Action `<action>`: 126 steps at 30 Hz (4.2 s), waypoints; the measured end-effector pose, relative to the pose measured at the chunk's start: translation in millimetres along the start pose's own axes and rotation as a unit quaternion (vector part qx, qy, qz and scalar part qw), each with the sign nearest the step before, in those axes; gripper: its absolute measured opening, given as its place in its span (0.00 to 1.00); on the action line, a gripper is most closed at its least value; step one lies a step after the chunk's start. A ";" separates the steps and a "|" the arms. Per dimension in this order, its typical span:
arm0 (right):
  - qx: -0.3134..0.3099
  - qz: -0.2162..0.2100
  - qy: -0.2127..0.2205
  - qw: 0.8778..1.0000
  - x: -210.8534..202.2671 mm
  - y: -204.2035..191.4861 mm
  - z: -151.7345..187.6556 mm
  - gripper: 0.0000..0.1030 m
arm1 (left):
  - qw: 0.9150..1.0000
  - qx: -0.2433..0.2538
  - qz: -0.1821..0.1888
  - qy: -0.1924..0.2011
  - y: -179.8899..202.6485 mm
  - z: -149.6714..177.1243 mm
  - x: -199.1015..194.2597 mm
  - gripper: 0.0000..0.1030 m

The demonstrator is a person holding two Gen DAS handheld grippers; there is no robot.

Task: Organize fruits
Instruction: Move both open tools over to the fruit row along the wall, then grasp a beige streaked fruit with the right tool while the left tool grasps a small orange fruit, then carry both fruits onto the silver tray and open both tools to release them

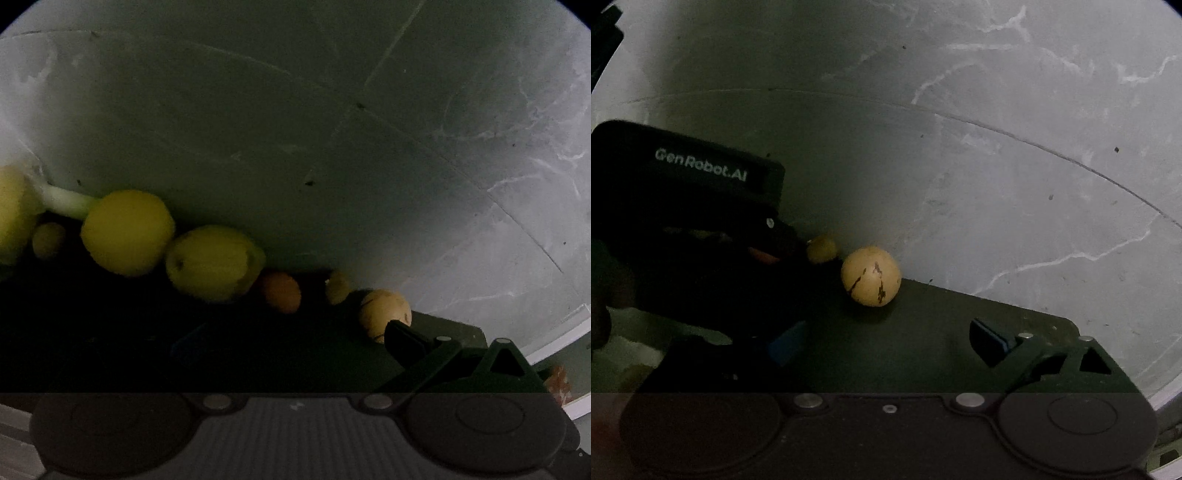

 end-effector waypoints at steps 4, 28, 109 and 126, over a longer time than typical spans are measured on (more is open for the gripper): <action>-0.004 -0.002 0.006 1.000 6.0 -1.3 -1.0 0.86 | 1.000 -0.018 -0.007 0.011 1.7 -1.3 8.7 0.96; 0.009 -0.033 0.015 0.999 28.9 3.5 -15.5 0.60 | 0.980 -0.192 -0.035 0.050 -5.8 -4.8 25.7 0.49; 0.133 -0.015 0.081 0.988 -163.4 -111.0 14.0 0.44 | 0.997 -0.053 0.018 0.055 -86.2 24.5 -151.1 0.30; 0.128 -0.039 0.051 0.990 -203.0 -159.5 41.0 0.44 | 0.998 0.050 0.010 0.034 -133.0 37.6 -188.1 0.30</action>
Point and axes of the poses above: each gripper's, at about its wrist camera, not at the fingertips, and x roughly the way its jaws point, y to its right, z to its underside, the point moved 1 cm from there along x, roughly the way its jaws point, and after that the axes turned 6 degrees about -x, right-handed, at the moved point
